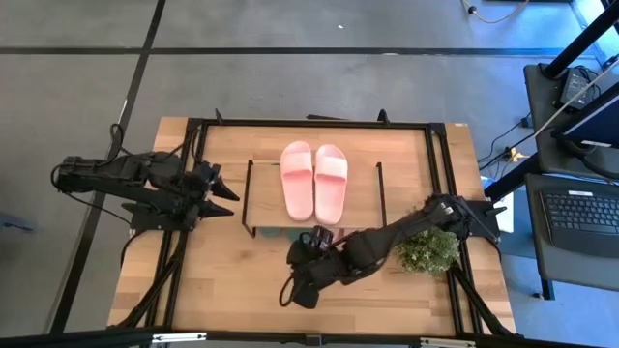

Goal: Pick and place slides into the shelf
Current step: Return to Home Position

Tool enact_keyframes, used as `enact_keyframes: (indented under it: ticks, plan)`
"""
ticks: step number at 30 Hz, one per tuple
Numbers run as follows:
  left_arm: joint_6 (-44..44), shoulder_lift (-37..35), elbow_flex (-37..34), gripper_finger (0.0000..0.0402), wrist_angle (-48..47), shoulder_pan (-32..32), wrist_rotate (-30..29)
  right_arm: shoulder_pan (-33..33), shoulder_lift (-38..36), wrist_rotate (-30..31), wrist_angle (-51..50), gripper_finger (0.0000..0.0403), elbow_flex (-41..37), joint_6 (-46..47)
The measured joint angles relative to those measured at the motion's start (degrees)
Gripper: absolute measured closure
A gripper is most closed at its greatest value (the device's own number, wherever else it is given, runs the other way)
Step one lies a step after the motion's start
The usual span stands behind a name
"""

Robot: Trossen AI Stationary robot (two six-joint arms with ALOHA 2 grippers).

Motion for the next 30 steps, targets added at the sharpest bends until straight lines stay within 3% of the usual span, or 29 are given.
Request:
enact_keyframes:
  ticks: [2, 6, 10, 15, 22, 26, 30]
  plan:
    - [-0.11, -0.27, 1.05, 0.0177, 0.65, -0.01, 0.95, 0.60, -0.34, 0.73, -1.37, 0.0169, 4.72, -0.19]
    - [0.28, -1.10, 5.00, 0.0177, 5.49, -0.01, 2.03, 1.94, -10.08, 2.74, 6.41, 0.0169, -1.13, -3.13]
    - [3.75, -1.49, 9.49, 0.0177, 8.50, -0.01, 1.34, 3.34, -17.23, 5.17, 7.15, 0.0169, -2.16, -8.63]
    - [9.30, -1.49, 12.25, 0.0177, 8.39, -0.01, -5.71, 3.09, -21.61, 8.14, 5.53, 0.0169, -2.31, -20.45]
    - [13.48, -1.33, 12.28, 0.0177, 8.79, 0.02, -16.26, -3.15, -25.32, 7.81, -2.21, 0.0169, -2.43, -31.45]
    - [15.03, -1.33, 12.28, 0.0177, 8.98, 0.02, -18.25, -8.04, -29.20, 3.06, -2.88, 0.0169, -2.42, -37.29]
    - [15.37, -1.33, 12.26, 0.0177, 9.00, 0.02, -18.29, -14.50, -32.58, -10.53, 0.05, 0.0169, -2.40, -44.62]
